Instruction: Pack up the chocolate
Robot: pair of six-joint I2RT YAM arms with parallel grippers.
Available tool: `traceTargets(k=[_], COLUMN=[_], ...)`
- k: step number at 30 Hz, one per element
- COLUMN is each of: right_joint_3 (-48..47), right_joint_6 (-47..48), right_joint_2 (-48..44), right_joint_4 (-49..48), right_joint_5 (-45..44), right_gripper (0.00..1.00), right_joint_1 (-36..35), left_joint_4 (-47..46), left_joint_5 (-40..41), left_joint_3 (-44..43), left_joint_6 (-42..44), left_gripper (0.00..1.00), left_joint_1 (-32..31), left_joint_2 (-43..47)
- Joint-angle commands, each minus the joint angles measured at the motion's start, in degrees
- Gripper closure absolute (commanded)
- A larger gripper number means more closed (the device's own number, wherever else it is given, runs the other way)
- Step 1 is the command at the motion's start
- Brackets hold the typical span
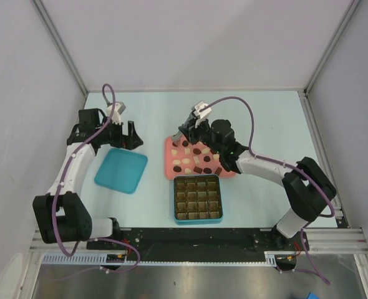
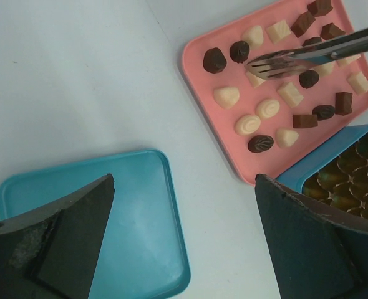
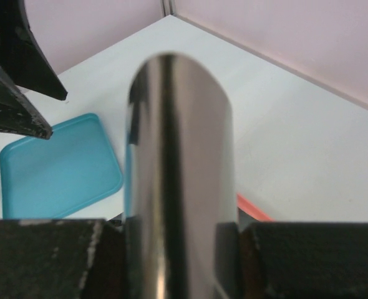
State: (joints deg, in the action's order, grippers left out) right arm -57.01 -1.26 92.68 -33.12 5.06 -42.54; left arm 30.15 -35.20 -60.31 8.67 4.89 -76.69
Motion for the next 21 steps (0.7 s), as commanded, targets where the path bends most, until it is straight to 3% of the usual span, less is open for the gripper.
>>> traceTargets(k=[1, 12, 21], right_joint_3=[-3.2, -3.5, -4.9], right_joint_6=[1.1, 1.1, 0.7], right_joint_2=[1.8, 6.1, 9.3], right_joint_4=[-5.5, -8.3, -12.8], right_joint_5=[-0.8, -2.2, -1.9], right_gripper=[0.73, 0.57, 0.58], right_joint_1=[-0.3, 0.5, 1.1], left_joint_4=[-1.0, -1.6, -2.5], left_joint_5=[0.1, 2.5, 1.9], left_joint_3=[0.8, 4.1, 4.4], left_joint_6=[2.1, 3.1, 3.4], left_gripper=[0.00, 0.00, 0.00], left_joint_1=[0.7, 1.6, 1.8], left_joint_2=[4.2, 7.5, 6.9])
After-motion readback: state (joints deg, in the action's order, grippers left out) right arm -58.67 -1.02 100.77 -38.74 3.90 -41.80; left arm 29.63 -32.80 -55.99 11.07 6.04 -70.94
